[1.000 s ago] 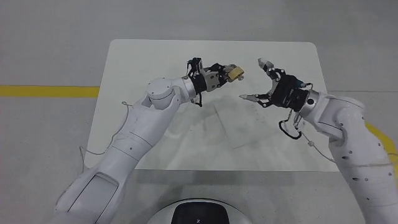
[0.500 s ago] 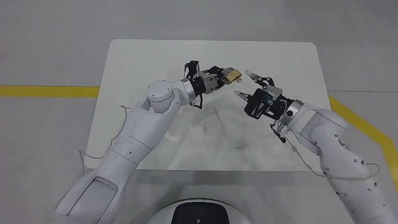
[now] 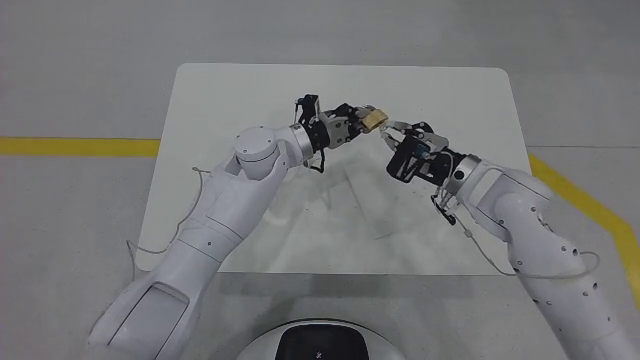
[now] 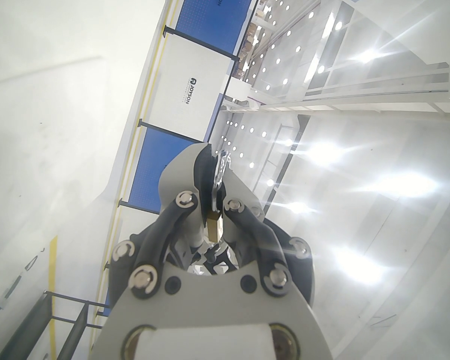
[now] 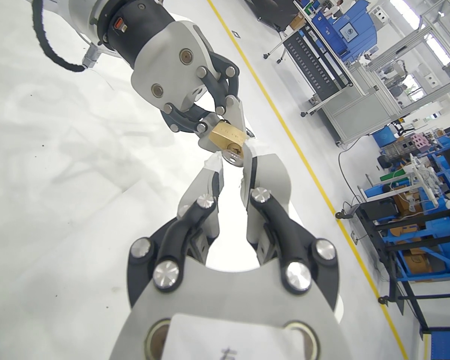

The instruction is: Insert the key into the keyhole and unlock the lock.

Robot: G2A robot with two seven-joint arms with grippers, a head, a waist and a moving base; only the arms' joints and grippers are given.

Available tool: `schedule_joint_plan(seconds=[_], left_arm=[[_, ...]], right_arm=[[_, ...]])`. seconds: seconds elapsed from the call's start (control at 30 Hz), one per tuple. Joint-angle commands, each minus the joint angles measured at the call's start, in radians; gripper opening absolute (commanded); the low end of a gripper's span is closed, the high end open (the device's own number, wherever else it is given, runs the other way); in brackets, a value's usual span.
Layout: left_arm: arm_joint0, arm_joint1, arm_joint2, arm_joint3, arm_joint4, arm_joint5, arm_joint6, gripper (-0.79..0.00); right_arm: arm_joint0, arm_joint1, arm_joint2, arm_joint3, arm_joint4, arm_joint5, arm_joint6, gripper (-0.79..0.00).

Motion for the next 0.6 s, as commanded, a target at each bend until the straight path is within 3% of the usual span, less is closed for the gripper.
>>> schedule_joint_plan(seconds=[0.0, 0.03, 0.37, 0.57], left_arm=[[-0.003, 0.000, 0.000, 0.003, 0.002, 0.002, -0.001, -0.785], [-0.005, -0.001, 0.000, 0.003, 0.003, 0.002, -0.003, -0.785], [-0.016, -0.002, 0.004, 0.008, 0.028, 0.004, -0.007, -0.785], [-0.017, 0.000, 0.015, -0.007, 0.094, -0.019, 0.014, -0.785]], right_arm=[[0.001, -0.002, -0.002, -0.001, -0.003, 0.003, 0.006, -0.733], [0.002, -0.003, -0.003, -0.001, -0.001, 0.003, 0.007, -0.785], [-0.001, -0.012, -0.004, 0.002, 0.021, 0.011, 0.035, -0.785], [-0.009, -0.023, 0.002, 0.026, 0.153, 0.034, 0.056, -0.785]])
